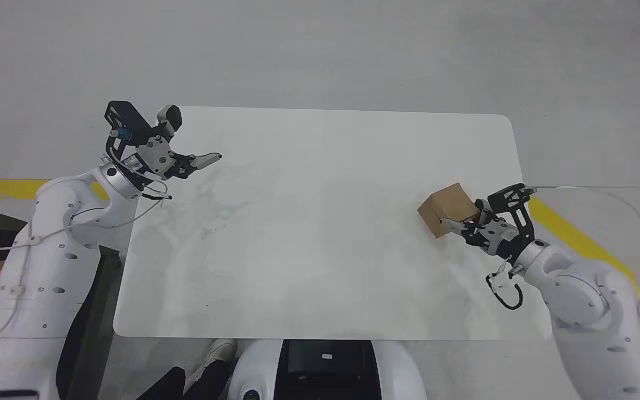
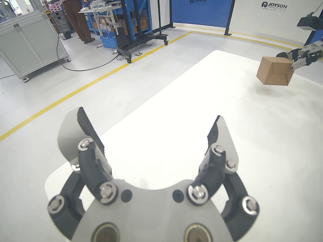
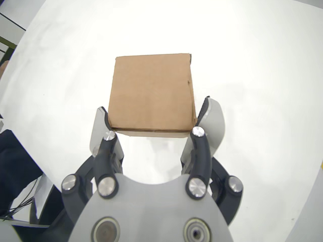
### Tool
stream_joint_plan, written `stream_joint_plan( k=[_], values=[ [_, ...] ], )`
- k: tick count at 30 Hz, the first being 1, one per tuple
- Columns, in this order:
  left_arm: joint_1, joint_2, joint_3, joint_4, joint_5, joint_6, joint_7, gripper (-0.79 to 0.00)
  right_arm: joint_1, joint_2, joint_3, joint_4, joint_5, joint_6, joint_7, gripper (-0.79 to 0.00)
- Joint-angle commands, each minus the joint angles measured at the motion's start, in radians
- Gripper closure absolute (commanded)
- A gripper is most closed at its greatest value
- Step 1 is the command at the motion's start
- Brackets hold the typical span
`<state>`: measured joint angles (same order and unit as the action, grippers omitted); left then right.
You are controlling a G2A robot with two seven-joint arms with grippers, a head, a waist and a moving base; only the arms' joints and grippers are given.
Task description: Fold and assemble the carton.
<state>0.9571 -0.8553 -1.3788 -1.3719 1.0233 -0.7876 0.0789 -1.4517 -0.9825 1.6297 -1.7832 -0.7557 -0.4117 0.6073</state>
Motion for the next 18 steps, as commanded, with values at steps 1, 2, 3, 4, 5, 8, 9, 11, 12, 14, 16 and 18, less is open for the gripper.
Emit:
stream_joint_plan(
  k=[1,2,3,4,5,8,9,11,12,14,16,18],
  values=[
    [0.000,0.000,0.000,0.000,0.000,0.000,0.000,-0.785,-0.013,-0.002,-0.011,-0.002,-0.043,0.007,-0.043,0.000],
    [0.000,0.000,0.000,0.000,0.000,0.000,0.000,-0.785,-0.019,-0.002,-0.016,-0.002,-0.052,0.009,-0.058,0.000],
    [0.000,0.000,0.000,0.000,0.000,0.000,0.000,-0.785,-0.025,-0.003,-0.021,-0.002,-0.054,0.011,-0.070,0.000],
    [0.000,0.000,0.000,0.000,0.000,0.000,0.000,-0.785,-0.030,-0.004,-0.025,-0.001,-0.059,0.010,-0.076,0.000],
    [0.000,0.000,0.000,0.000,0.000,0.000,0.000,-0.785,-0.033,-0.004,-0.031,-0.001,-0.069,0.009,-0.077,0.000],
    [0.000,0.000,0.000,0.000,0.000,0.000,0.000,-0.785,-0.040,-0.005,-0.046,0.000,-0.077,0.008,-0.083,0.000],
    [0.000,0.000,0.000,0.000,0.000,0.000,0.000,-0.785,-0.042,-0.006,-0.050,-0.002,-0.082,0.008,-0.083,0.000],
    [0.000,0.000,0.000,0.000,0.000,0.000,0.000,-0.785,-0.045,-0.005,-0.060,-0.006,-0.114,0.011,-0.077,-0.058],
    [0.000,0.000,0.000,0.000,0.000,0.000,0.000,-0.785,-0.046,-0.005,-0.067,-0.009,-0.134,0.016,-0.074,-0.175],
    [0.000,0.000,0.000,0.000,0.000,0.000,0.000,-0.785,-0.048,-0.007,-0.078,-0.010,-0.138,0.021,-0.079,-0.363],
    [0.000,0.000,0.000,0.000,0.000,0.000,0.000,-0.785,-0.049,-0.007,-0.086,-0.012,-0.151,0.028,-0.075,-0.785],
    [0.000,0.000,0.000,0.000,0.000,0.000,0.000,-0.785,-0.050,-0.008,-0.093,-0.016,-0.156,0.030,-0.077,-0.785]
  ],
)
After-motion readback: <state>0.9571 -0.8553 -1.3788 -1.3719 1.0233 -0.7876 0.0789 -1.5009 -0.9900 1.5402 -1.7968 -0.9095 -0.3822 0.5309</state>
